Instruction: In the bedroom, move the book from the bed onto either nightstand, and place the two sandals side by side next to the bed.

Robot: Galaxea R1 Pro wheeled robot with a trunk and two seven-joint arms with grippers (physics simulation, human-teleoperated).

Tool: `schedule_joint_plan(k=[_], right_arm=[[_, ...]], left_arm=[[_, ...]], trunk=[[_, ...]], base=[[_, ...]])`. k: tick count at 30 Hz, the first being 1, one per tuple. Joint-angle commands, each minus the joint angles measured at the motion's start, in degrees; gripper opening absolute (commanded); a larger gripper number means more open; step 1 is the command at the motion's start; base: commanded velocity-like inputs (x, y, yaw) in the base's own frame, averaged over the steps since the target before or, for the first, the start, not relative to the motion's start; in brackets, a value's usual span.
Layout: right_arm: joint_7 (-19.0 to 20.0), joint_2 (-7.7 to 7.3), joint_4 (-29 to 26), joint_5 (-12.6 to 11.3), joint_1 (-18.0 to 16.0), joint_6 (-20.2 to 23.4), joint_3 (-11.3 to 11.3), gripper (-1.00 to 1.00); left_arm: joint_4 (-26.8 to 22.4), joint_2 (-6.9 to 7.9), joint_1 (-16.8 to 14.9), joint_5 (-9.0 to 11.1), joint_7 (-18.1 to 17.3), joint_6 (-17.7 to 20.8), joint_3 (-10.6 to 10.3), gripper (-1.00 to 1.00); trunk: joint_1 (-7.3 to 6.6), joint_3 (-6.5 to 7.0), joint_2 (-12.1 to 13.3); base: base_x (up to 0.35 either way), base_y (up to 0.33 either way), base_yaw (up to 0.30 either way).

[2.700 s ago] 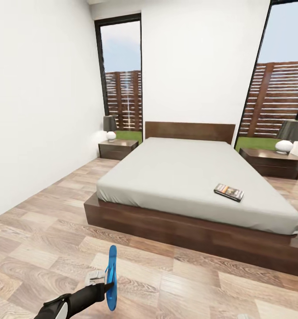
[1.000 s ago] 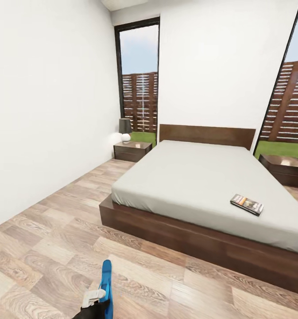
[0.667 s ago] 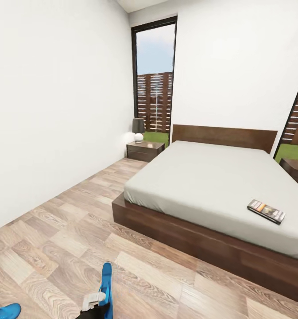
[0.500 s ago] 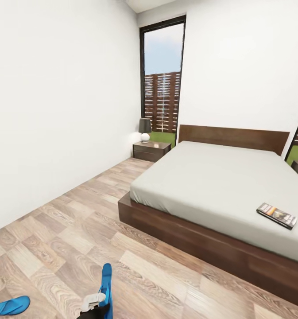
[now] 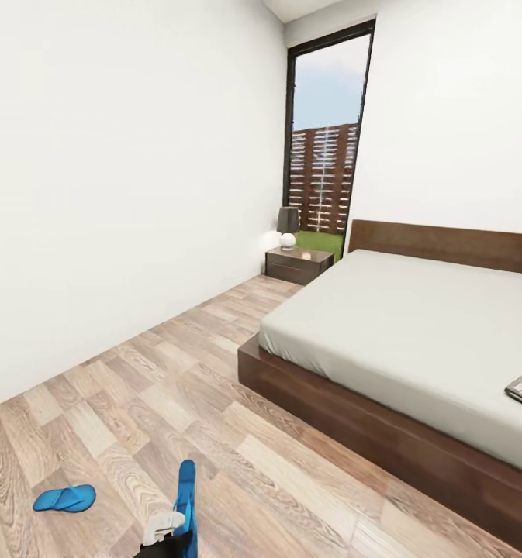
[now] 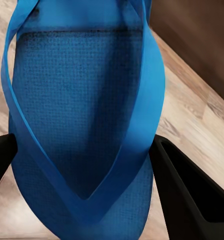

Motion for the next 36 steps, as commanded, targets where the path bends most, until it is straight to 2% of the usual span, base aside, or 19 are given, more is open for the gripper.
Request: schedule_joint_plan(k=[1,36], right_arm=[[0.11,0.02,-0.02,-0.39,-0.01,0.48,-0.12,1.0],[0.11,0.03,-0.02,-0.35,-0.01,0.48,-0.17,1.0]], left_arm=[[0.1,-0.02,-0.06,0.1,-0.41,-0.06,0.28,-1.0],[0.1,-0.02,-0.07,0.18,-0.41,-0.08,0.28,-1.0]], trunk=[[-0.01,-0.06,-0.03],[-0.01,-0.06,-0.03]], base=[[0.0,0.0,0.293],[0.0,0.0,0.293]])
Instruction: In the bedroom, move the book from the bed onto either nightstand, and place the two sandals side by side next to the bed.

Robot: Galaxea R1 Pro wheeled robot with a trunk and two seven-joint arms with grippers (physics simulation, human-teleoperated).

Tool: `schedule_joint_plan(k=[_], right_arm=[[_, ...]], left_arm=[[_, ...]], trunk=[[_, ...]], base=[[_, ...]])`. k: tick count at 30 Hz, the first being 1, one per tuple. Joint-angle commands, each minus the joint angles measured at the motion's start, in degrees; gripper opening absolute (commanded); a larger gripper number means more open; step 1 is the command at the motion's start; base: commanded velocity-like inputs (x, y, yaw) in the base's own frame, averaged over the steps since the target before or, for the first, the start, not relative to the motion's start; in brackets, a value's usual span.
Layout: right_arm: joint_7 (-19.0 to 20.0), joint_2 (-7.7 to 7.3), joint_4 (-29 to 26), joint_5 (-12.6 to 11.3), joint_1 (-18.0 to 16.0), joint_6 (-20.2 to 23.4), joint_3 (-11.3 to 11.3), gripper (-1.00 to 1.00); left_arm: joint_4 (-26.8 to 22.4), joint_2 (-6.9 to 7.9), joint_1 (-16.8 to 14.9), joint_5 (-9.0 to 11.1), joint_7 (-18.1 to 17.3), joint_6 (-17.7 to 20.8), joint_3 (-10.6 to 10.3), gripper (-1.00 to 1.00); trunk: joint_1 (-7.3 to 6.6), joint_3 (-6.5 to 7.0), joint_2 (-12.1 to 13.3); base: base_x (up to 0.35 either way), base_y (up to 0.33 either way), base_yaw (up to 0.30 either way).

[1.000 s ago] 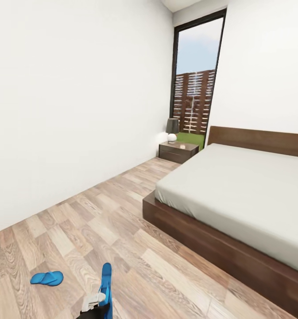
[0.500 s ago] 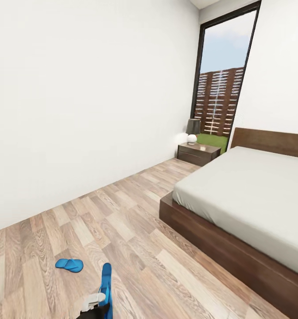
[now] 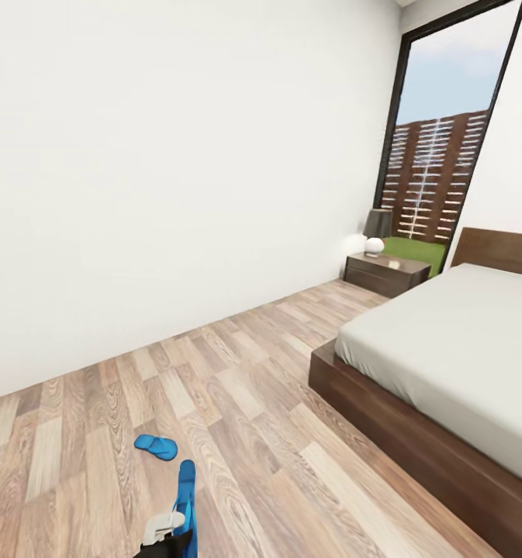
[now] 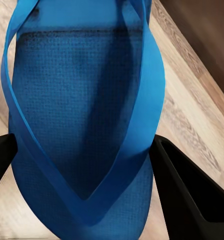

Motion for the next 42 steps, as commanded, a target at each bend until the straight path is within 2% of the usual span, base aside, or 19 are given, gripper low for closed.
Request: schedule_joint_plan(k=[1,11,18,29,32,36,37,42], right_arm=[[0.11,-0.02,-0.02,-0.41,-0.01,0.48,-0.13,1.0],[0.12,-0.07,0.01,-0.37,-0.01,0.21,-0.01,1.0],[0.12,-0.07,0.27,-0.45,-0.01,-7.71,0.12,1.0],[-0.67,0.08,0.73,-0.37,-0.01,-9.16,0.09,1.0],[-5.58,0.1,1.15,-0.35,-0.01,-9.19,0.0,1.0],[-19.66,0.11,1.21,-0.3,-0.01,-9.26,0.25,1.0],[-21.52,0.11,1.21,-0.27,-0.01,-9.25,0.28,1.0],[-22.58,0.04,1.21,-0.27,-0.01,-9.13,0.3,1.0]], left_arm=[[0.09,-0.02,-0.06,0.1,-0.41,-0.03,0.28,-1.0],[0.09,-0.02,-0.06,0.1,-0.41,-0.03,0.28,-1.0],[0.09,-0.02,-0.06,0.1,-0.41,-0.03,0.28,-1.0],[0.09,-0.02,-0.06,0.1,-0.41,-0.03,0.28,-1.0],[0.09,-0.02,-0.06,0.1,-0.41,-0.03,0.28,-1.0],[0.09,-0.02,-0.06,0.1,-0.41,-0.03,0.28,-1.0],[0.09,-0.02,-0.06,0.1,-0.41,-0.03,0.28,-1.0],[0.09,-0.02,-0.06,0.1,-0.41,-0.03,0.28,-1.0]], trunk=[[-0.01,-0.06,-0.03],[-0.01,-0.39,-0.03],[-0.01,-1.01,-0.03],[-0.01,-2.0,-0.03],[-0.01,-2.27,-0.03],[-0.01,-2.63,-0.03],[-0.01,-2.72,-0.03],[-0.01,-3.17,-0.03]], base=[[0.0,0.0,0.268],[0.0,0.0,0.043],[0.0,0.0,0.0],[0.0,0.0,0.0],[0.0,0.0,0.0],[0.0,0.0,0.0],[0.0,0.0,0.0],[0.0,0.0,0.0]])
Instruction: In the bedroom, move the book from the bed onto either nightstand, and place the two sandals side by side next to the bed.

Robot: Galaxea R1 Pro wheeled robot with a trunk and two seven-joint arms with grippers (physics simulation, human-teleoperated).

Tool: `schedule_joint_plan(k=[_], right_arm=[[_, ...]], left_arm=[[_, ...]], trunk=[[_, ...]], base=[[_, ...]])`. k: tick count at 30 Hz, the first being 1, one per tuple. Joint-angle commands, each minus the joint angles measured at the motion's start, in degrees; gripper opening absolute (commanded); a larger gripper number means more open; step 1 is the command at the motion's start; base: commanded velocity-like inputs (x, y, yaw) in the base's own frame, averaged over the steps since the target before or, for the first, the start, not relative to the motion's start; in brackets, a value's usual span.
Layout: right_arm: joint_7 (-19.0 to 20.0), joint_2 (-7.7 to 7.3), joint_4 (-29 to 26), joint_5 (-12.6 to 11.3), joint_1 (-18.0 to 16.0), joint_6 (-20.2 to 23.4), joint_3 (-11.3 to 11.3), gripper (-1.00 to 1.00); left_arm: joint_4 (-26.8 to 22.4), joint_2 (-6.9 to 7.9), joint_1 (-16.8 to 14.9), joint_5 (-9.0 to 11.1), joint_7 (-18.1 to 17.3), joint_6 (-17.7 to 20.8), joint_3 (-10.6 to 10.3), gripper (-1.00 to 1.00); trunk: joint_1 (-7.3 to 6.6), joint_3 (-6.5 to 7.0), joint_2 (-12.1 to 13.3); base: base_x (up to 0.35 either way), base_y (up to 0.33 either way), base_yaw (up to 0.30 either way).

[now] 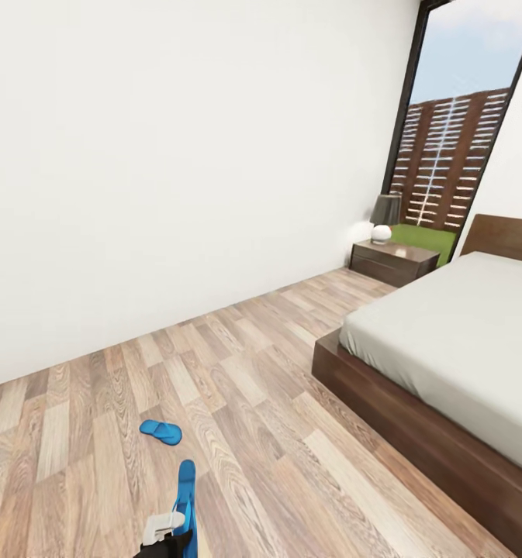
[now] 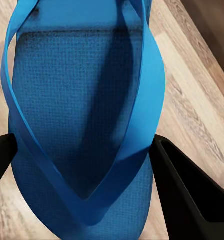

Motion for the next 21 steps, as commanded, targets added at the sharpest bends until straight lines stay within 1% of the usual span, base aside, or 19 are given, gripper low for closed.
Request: schedule_joint_plan(k=[1,2,5,6,8,12,21], right_arm=[[0.9,0.01,-0.06,-0.52,-0.02,0.55,-0.21,1.0],[2.15,0.01,-0.06,-0.53,-0.01,0.56,-0.21,1.0],[7.44,0.0,-0.01,-0.46,-0.02,0.54,-0.16,1.0],[8.62,0.0,0.0,-0.45,-0.02,0.49,-0.15,1.0],[9.64,0.02,0.15,-0.44,-0.02,0.44,-0.14,1.0],[10.52,0.02,0.34,-0.44,-0.02,0.34,-0.13,1.0],[10.62,0.09,0.37,-0.44,-0.02,0.31,-0.14,1.0]], left_arm=[[0.07,-0.02,-0.04,0.07,-0.42,-0.02,0.28,-1.0],[0.07,-0.02,-0.04,0.07,-0.42,-0.02,0.28,-1.0],[0.07,-0.02,-0.04,0.07,-0.42,-0.02,0.28,-1.0],[0.07,-0.02,-0.04,0.07,-0.42,-0.02,0.28,-1.0],[0.07,-0.02,-0.04,0.07,-0.42,-0.02,0.28,-1.0],[0.07,0.03,-0.04,0.07,-0.46,-0.02,0.33,-1.0],[0.07,0.05,-0.04,0.07,-0.42,-0.02,0.35,-1.0]], trunk=[[-0.01,-0.15,-0.02],[-0.01,-0.24,-0.02],[-0.01,-0.51,-0.02],[-0.01,-0.6,-0.02],[-0.01,-0.78,-0.02],[-0.01,-1.14,-0.02],[-0.01,-1.95,-0.02]], base=[[0.0,0.0,0.0],[0.0,0.0,0.0],[0.0,0.0,0.0],[0.0,0.0,0.0],[0.0,0.0,0.0],[0.0,0.0,0.0],[0.0,0.0,0.0]])
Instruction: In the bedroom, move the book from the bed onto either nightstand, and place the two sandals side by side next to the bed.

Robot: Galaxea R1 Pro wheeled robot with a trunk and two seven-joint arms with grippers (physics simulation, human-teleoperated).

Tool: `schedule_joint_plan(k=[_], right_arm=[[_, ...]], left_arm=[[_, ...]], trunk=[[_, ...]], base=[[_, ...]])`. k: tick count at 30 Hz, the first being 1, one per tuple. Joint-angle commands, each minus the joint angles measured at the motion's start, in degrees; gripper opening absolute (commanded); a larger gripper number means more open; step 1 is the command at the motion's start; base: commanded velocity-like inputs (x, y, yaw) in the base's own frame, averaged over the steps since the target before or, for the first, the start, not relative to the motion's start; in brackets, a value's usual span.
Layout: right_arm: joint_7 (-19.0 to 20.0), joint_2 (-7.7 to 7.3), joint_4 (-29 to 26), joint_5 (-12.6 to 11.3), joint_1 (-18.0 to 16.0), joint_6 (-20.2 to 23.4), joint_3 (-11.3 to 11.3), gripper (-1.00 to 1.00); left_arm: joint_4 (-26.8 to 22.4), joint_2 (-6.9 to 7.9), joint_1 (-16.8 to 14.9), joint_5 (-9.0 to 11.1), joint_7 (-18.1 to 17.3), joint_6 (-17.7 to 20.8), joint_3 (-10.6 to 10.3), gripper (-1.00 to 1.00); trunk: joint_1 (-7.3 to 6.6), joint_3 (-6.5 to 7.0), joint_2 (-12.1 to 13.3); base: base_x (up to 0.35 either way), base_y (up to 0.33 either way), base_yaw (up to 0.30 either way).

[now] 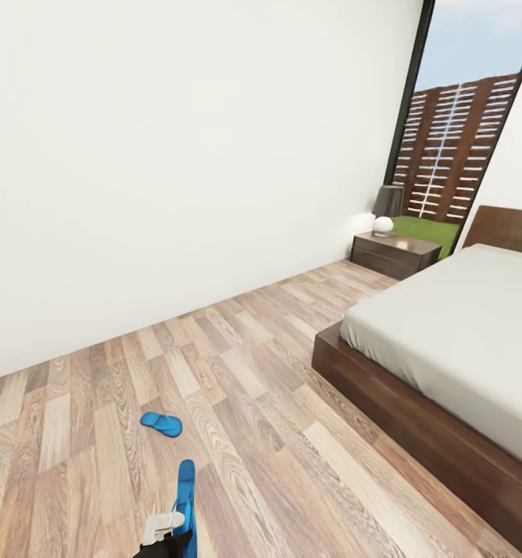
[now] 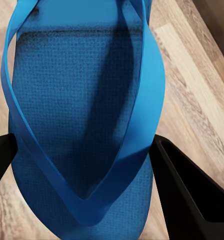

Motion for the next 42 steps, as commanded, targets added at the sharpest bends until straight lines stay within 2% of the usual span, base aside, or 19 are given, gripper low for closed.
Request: schedule_joint_plan(k=[1,8,24,42], right_arm=[[0.21,0.02,-0.03,-0.54,-0.02,0.56,-0.21,1.0],[0.2,0.02,-0.03,-0.54,-0.02,0.56,-0.26,1.0],[0.04,0.08,-0.03,-0.63,-0.02,-0.31,-0.26,1.0],[-0.05,0.04,-0.03,-0.63,-0.02,-0.49,-0.26,1.0]], left_arm=[[0.07,-0.02,-0.04,0.08,-0.39,-0.03,0.26,-1.0],[0.07,-0.08,-0.04,0.08,-0.39,-0.03,0.22,-1.0],[0.07,-0.02,-0.04,0.08,-0.39,-0.03,0.29,-1.0],[0.07,-0.04,-0.04,0.08,-0.39,-0.03,0.26,-1.0]], trunk=[[-0.01,-0.14,-0.02],[-0.01,-0.67,-0.02],[-0.01,-0.82,-0.02],[-0.01,-2.05,-0.02]], base=[[0.0,0.0,0.0],[0.0,0.0,0.0],[0.0,0.0,0.0],[0.005,0.0,-0.011]])
